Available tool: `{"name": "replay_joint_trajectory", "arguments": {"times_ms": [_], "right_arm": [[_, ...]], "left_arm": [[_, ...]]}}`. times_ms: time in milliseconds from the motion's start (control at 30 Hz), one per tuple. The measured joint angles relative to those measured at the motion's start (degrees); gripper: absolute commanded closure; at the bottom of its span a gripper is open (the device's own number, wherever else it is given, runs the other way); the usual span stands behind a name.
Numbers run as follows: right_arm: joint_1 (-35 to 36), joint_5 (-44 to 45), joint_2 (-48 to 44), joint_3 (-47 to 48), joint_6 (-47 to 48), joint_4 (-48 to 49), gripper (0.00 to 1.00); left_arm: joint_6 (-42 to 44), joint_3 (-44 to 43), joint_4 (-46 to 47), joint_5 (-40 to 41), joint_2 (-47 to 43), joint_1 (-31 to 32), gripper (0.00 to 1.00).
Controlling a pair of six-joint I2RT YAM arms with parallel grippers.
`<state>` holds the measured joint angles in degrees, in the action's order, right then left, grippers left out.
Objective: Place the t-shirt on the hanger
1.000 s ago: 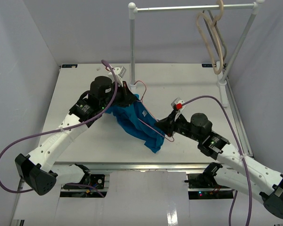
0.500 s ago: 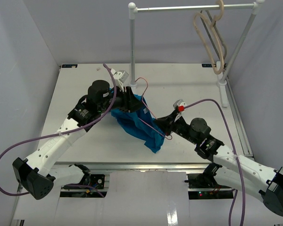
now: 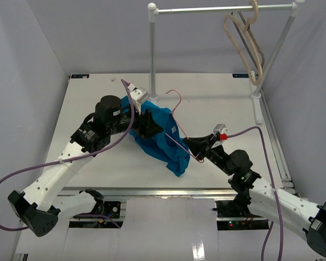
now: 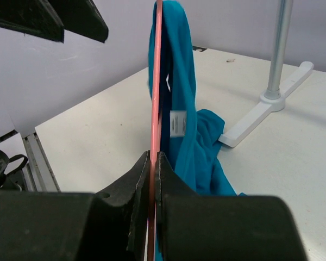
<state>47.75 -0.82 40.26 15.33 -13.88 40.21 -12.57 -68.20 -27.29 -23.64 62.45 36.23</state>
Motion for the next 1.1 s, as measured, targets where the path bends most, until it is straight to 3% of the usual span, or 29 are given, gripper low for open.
{"name": "replay_joint_trajectory", "arguments": {"times_ms": [133,267,367,567,867,1100], "right_arm": [[0.00,0.93,-1.81,-1.86,0.57,2.84,0.92],[0.00,1.11,-4.16,-3.16,1.07,4.37,0.92],[0.00,0.56,-6.48,-3.46,1.46,4.39,0.92],[0.00,-3.14,-13.41,-5.07,2.04,3.68,0.92],[0.00,-9.36,-15.44,-5.07,2.48,1.03,0.92],[0.00,-10.60,-15.69,-5.07,2.55,-0.69,0.92]], "left_arm": [[3.52,-3.69,-2.30,2.12,-1.97,0.00,0.30],[6.95,-6.46,-2.30,3.32,-3.71,0.00,0.34],[12.61,-7.14,-2.48,5.93,-3.99,0.02,0.39],[25.43,-11.84,-4.11,8.47,0.50,0.02,0.36],[40.29,-23.57,-6.52,-4.21,4.31,0.28,0.33],[46.31,-26.03,-17.49,-15.51,5.85,0.35,0.35]]}}
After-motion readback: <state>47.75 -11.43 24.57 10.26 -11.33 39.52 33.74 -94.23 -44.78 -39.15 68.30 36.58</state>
